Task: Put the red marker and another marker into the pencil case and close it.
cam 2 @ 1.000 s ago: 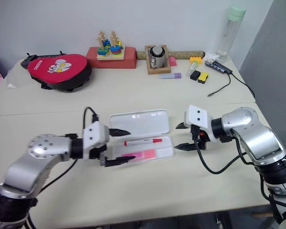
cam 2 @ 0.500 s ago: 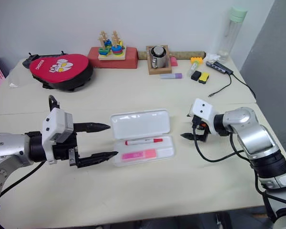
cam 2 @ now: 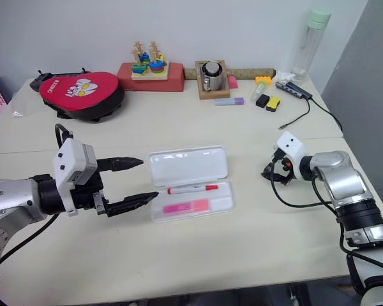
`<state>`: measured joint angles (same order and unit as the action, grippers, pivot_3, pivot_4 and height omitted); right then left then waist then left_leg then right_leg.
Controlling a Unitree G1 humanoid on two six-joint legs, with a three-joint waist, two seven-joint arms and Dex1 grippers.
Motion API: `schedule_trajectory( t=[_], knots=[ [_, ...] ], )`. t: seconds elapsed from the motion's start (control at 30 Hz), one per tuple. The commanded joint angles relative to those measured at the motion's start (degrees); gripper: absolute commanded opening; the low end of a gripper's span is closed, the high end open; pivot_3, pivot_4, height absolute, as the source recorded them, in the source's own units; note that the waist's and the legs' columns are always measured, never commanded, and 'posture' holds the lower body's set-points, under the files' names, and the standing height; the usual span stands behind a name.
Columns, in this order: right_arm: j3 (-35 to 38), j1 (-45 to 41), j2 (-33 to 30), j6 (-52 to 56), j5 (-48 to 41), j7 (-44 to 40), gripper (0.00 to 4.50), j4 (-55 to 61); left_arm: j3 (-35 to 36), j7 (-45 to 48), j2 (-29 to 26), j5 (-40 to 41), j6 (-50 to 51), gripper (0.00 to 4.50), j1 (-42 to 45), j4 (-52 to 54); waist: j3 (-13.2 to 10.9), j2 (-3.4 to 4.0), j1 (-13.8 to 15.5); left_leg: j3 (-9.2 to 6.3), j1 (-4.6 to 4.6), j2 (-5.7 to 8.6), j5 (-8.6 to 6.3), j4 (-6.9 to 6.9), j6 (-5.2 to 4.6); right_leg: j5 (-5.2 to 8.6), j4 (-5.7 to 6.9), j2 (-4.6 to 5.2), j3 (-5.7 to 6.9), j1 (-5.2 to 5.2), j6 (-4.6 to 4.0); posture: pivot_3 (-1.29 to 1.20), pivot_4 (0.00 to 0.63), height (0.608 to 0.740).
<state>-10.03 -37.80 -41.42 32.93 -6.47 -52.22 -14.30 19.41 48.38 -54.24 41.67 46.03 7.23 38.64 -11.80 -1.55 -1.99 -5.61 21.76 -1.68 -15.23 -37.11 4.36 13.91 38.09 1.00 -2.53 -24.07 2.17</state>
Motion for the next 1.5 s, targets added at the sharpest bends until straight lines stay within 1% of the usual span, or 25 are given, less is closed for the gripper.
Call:
schedule_trajectory(
  t=[0.03, 0.4, 0.83, 0.9, 0.93, 0.97, 1.03, 1.17, 1.27, 1.33, 1.4, 1.47, 1.5],
  knots=[
    [2.2, -0.4, 0.4, -0.1, -0.4, 0.4, 4.47, -1.7, -0.2, -1.0, 0.1, 0.5, -0.7, 4.50, 0.1, 1.4, 0.0, 0.00, 0.0, 0.00, 0.00, 0.00, 0.00, 0.00, 0.00, 0.00, 0.00, 0.00, 0.00, 0.00, 0.00, 0.00, 0.150, 0.740],
    [1.9, -1.1, 3.0, 1.5, -0.7, 0.1, 4.47, -1.4, 0.0, -1.5, -0.3, 0.8, -1.0, 4.50, -0.6, 1.5, 0.0, 0.00, 0.0, 0.00, 0.00, 0.00, 0.00, -0.01, 0.00, 0.00, 0.00, 0.00, 0.00, 0.00, 0.00, 0.00, 0.150, 0.740],
    [2.9, -2.9, 4.2, 2.6, -0.5, 0.6, 4.47, -7.9, -0.5, -2.1, 0.0, 0.4, -1.5, 4.50, -1.1, 1.7, 0.0, 0.00, 0.0, 0.00, -0.01, 0.00, 0.00, -0.02, 0.00, 0.00, 0.01, 0.00, 0.00, 0.01, 0.00, 0.00, 0.150, 0.740],
    [3.1, -2.8, 4.0, 3.0, -0.5, 0.4, 4.10, -8.2, -0.5, -2.1, -0.1, 0.3, -1.6, 4.50, -1.1, 1.6, 0.0, 0.00, 0.0, 0.00, 0.00, 0.00, 0.00, -0.02, 0.00, 0.00, 0.01, 0.00, 0.00, 0.01, 0.00, 0.00, 0.150, 0.740],
    [3.2, -2.8, 3.9, 3.2, -0.5, 0.3, 4.09, -8.2, -0.5, -2.1, -0.1, 0.3, -1.6, 4.50, -1.1, 1.5, 0.0, 0.00, 0.0, -0.01, 0.00, 0.00, 0.00, -0.02, 0.00, 0.00, 0.01, 0.00, 0.00, 0.01, 0.00, 0.00, 0.150, 0.740],
    [3.2, -2.7, 3.9, 3.1, -0.4, 0.2, 3.78, -8.1, -0.5, -2.0, -0.1, 0.2, -1.6, 4.50, -1.1, 1.5, 0.0, 0.00, 0.0, -0.01, 0.00, 0.00, 0.00, -0.01, 0.00, 0.00, 0.01, 0.00, 0.00, 0.01, 0.00, 0.00, 0.150, 0.740],
    [3.3, -2.3, 3.7, 3.3, -0.5, -0.2, 3.34, -7.6, -0.5, -2.1, -0.1, 0.2, -1.6, 4.50, -1.1, 1.6, 0.0, 0.00, 0.0, -0.01, 0.00, 0.00, 0.00, -0.01, 0.00, 0.00, 0.01, 0.00, 0.00, 0.01, 0.00, 0.00, 0.150, 0.740],
    [3.2, -2.0, 3.7, 3.6, -0.6, -0.7, 2.27, -6.7, -0.6, -2.0, -0.1, 0.0, -1.8, 4.50, -1.1, 1.3, 0.0, 0.00, 0.0, -0.01, -0.01, 0.00, 0.00, 0.00, 0.00, 0.00, 0.00, 0.00, 0.00, 0.01, 0.00, 0.00, 0.150, 0.740],
    [3.3, -2.0, 3.8, 3.9, -0.7, -0.7, 1.75, -6.5, -0.7, -2.0, -0.1, 0.0, -1.8, 4.50, -0.9, 1.2, 0.0, 0.00, 0.0, -0.01, -0.01, 0.00, 0.00, 0.00, 0.00, 0.00, 0.01, 0.00, 0.00, 0.01, 0.00, 0.00, 0.150, 0.740],
    [3.2, -2.1, 3.9, 4.1, -0.8, -0.8, 1.59, -6.2, -0.7, -2.0, -0.1, -0.1, -1.9, 4.50, -0.8, 1.1, 0.0, 0.00, -0.1, -0.01, -0.01, 0.00, 0.00, 0.00, 0.00, 0.00, 0.01, 0.00, 0.00, 0.01, 0.00, 0.00, 0.150, 0.740],
    [3.1, -1.9, 3.6, 4.1, -0.8, -1.1, 1.55, -5.4, -0.6, -2.0, -0.1, -0.1, -1.8, 4.50, -1.0, 1.2, 0.0, 0.00, -0.1, 0.00, -0.01, 0.00, 0.00, 0.00, 0.00, 0.00, 0.01, 0.00, 0.00, 0.01, 0.00, 0.00, 0.150, 0.740],
    [2.9, -1.4, 2.8, 4.3, -0.9, -1.9, 1.52, -2.6, -0.3, -1.8, -0.2, -0.2, -1.9, 4.50, -1.5, 1.3, 0.0, 0.00, 0.0, -0.01, -0.01, 0.00, 0.00, 0.00, 0.00, 0.00, 0.01, 0.00, 0.00, 0.01, 0.00, 0.00, 0.150, 0.740],
    [2.5, -0.4, 1.6, 5.2, -2.3, -4.7, 1.52, 2.0, -0.1, -1.7, -0.3, -0.3, -2.0, 4.50, -1.8, 1.2, 0.0, 0.02, 0.0, -0.01, -0.01, 0.00, 0.00, 0.01, 0.00, 0.00, 0.00, 0.00, 0.00, 0.00, 0.00, 0.00, 0.150, 0.740]
  ],
)
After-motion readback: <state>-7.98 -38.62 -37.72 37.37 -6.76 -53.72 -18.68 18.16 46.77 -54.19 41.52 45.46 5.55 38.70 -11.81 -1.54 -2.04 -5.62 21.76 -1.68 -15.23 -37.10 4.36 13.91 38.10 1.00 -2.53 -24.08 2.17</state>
